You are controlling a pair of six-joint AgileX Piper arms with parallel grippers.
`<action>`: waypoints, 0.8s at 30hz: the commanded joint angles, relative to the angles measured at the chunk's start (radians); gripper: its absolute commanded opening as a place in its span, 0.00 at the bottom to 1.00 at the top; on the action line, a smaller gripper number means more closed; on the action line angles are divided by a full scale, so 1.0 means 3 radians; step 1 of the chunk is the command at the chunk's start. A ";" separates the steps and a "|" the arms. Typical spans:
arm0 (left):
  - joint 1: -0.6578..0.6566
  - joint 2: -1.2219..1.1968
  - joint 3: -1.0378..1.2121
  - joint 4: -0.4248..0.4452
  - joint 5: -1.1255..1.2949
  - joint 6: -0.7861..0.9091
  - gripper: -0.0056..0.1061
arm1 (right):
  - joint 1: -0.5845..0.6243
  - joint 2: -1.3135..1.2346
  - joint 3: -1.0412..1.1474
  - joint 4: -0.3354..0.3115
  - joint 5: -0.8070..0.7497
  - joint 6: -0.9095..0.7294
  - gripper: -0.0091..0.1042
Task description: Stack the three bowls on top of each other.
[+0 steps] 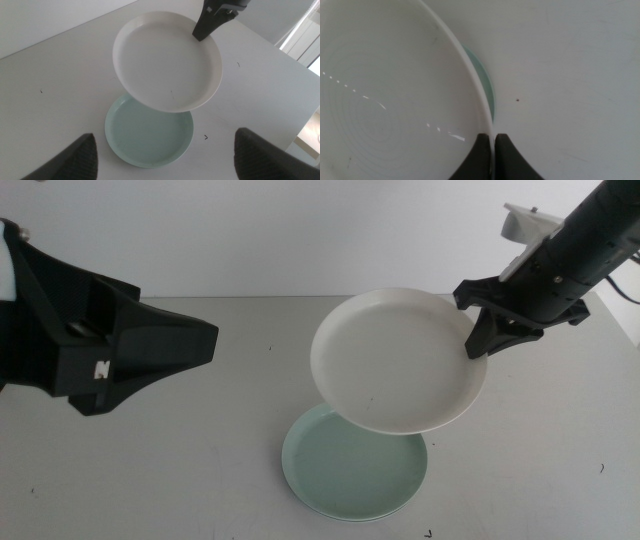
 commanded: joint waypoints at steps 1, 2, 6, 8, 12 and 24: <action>-0.0009 -0.0013 -0.0090 -0.0107 -0.0187 -0.0020 0.96 | 0.0119 -0.0055 -0.0074 0.0086 -0.0100 0.0000 0.07; -0.0009 -0.0013 -0.0090 -0.0107 -0.0187 -0.0020 0.96 | 0.0169 -0.0019 -0.0074 0.0086 -0.0104 0.0000 0.07; -0.0009 -0.0013 -0.0090 -0.0107 -0.0187 -0.0020 0.96 | 0.0323 0.0140 -0.0074 0.0073 -0.0122 0.0000 0.07; -0.0009 -0.0013 -0.0090 -0.0107 -0.0187 -0.0020 0.96 | 0.0379 0.0235 -0.0074 0.0071 -0.0130 0.0000 0.07; -0.0009 -0.0013 -0.0090 -0.0107 -0.0187 -0.0020 0.96 | 0.0454 0.0405 -0.0074 0.0043 -0.0185 0.0000 0.07; -0.0009 -0.0013 -0.0090 -0.0107 -0.0187 -0.0020 0.96 | 0.0506 0.0807 -0.0074 0.0003 -0.0312 -0.0022 0.07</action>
